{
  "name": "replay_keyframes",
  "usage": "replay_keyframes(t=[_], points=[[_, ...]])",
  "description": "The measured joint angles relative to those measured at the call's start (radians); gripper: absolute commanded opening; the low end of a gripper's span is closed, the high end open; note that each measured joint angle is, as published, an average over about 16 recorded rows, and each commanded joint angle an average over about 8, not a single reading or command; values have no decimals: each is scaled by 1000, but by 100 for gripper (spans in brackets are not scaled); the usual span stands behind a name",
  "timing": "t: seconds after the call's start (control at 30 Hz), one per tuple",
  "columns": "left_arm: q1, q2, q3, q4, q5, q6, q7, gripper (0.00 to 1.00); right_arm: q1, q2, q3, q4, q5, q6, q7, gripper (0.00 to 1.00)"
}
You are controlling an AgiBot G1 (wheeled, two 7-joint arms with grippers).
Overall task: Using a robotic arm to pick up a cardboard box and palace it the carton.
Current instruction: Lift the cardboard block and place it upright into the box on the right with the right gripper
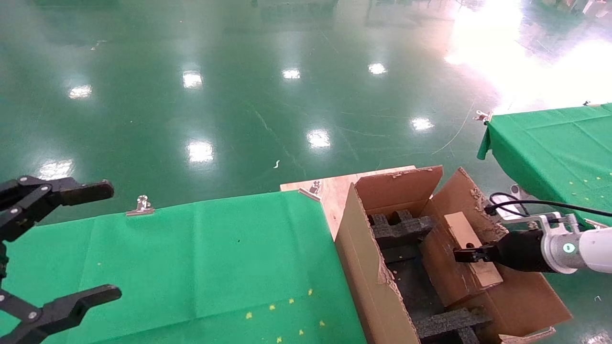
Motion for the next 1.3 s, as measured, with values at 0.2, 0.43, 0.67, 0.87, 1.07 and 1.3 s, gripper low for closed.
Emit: replay_keyframes(t=[0.2, 0.43, 0.67, 0.87, 1.07, 1.3], points=[[0, 0, 0, 0, 0, 0, 0, 100, -25, -55, 4, -79, 13, -3, -41, 0], [0, 0, 0, 0, 0, 0, 0, 100, -48, -113, 10, -160, 23, -8, -86, 0], [0, 0, 0, 0, 0, 0, 0, 100, -62, -154, 15, -219, 31, -16, -118, 52], [0, 0, 0, 0, 0, 0, 0, 100, -67, -167, 17, -238, 35, -22, -127, 100], [0, 0, 0, 0, 0, 0, 0, 100, -66, -167, 18, -238, 36, -25, -129, 100], [0, 0, 0, 0, 0, 0, 0, 100, -60, -163, 19, -234, 37, -28, -132, 100]])
